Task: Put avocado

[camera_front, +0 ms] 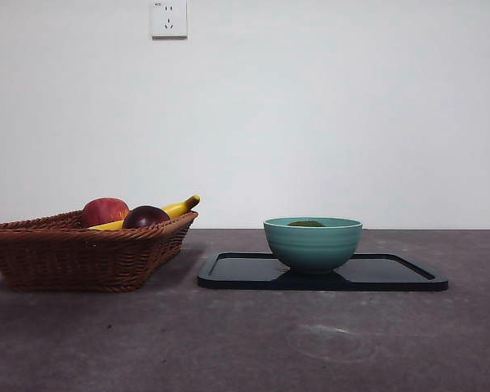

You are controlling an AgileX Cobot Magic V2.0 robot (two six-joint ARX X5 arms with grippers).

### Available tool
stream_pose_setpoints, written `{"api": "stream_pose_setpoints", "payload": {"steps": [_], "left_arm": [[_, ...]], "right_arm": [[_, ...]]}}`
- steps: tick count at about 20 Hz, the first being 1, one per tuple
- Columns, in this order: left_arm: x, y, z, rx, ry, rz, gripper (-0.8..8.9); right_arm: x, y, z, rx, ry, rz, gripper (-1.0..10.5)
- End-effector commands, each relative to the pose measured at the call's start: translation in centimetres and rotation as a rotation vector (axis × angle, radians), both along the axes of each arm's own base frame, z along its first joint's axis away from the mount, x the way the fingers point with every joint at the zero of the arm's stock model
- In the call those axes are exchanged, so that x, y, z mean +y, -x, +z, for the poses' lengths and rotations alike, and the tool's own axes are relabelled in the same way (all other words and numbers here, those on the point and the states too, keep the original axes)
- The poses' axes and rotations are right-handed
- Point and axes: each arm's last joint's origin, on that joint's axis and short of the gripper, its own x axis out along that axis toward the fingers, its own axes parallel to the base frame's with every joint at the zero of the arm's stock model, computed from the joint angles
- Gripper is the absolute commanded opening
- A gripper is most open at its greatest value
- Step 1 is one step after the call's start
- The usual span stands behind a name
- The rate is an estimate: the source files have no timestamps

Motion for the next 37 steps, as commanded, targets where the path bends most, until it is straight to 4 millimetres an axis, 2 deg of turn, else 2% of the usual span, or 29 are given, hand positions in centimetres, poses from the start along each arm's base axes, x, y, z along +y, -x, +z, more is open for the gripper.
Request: {"api": "stream_pose_setpoints", "payload": {"steps": [1, 2, 3, 4, 5, 20, 24, 26, 28, 31, 35, 37], "left_arm": [[-0.1, 0.0, 0.2, -0.014, -0.003, -0.008, 4.59], [-0.1, 0.0, 0.2, -0.014, -0.003, -0.007, 3.73], [-0.1, 0.0, 0.2, -0.014, -0.003, -0.008, 1.79], [-0.1, 0.0, 0.2, -0.014, -0.002, -0.007, -0.1], [-0.1, 0.0, 0.3, -0.017, 0.002, -0.007, 0.2], [0.0, 0.0, 0.3, -0.018, 0.006, 0.002, 0.2], [1.4, -0.8, 0.3, -0.055, -0.023, 0.151, 0.19], [2.7, -1.7, -0.1, -0.114, -0.038, 0.307, 0.21], [4.0, -2.6, -1.5, -0.185, 0.0, 0.48, 0.21], [5.2, -3.8, -5.6, -0.281, 0.084, 0.662, 0.21], [5.5, -4.9, -12.0, -0.445, 0.221, 0.72, 0.21], [5.7, -4.9, -14.0, -0.458, 0.276, 0.746, 0.21]], "right_arm": [[0.0, 0.0, 0.2, -0.005, -0.017, 0.001, 4.8], [0.0, 0.0, 0.2, -0.005, -0.017, 0.001, 3.4], [0.0, 0.0, 0.2, -0.004, -0.017, 0.001, 1.3], [0.0, 0.0, 0.2, -0.006, -0.015, 0.002, 0.0], [0.0, 0.0, 0.2, -0.007, -0.015, 0.002, 0.2], [0.0, 0.0, 0.2, -0.006, -0.014, 0.003, 0.2], [0.0, 0.0, 0.2, -0.006, -0.014, 0.003, 0.2], [0.0, 0.0, 0.2, -0.006, -0.014, 0.003, 0.2], [0.0, 0.0, 0.2, -0.006, -0.014, 0.003, 0.2], [0.0, 0.0, 0.2, -0.006, -0.014, 0.003, 0.2], [0.0, 0.0, 0.2, -0.007, -0.014, 0.003, 0.2], [0.0, 0.0, 0.2, -0.007, -0.014, 0.003, 0.2]]}}
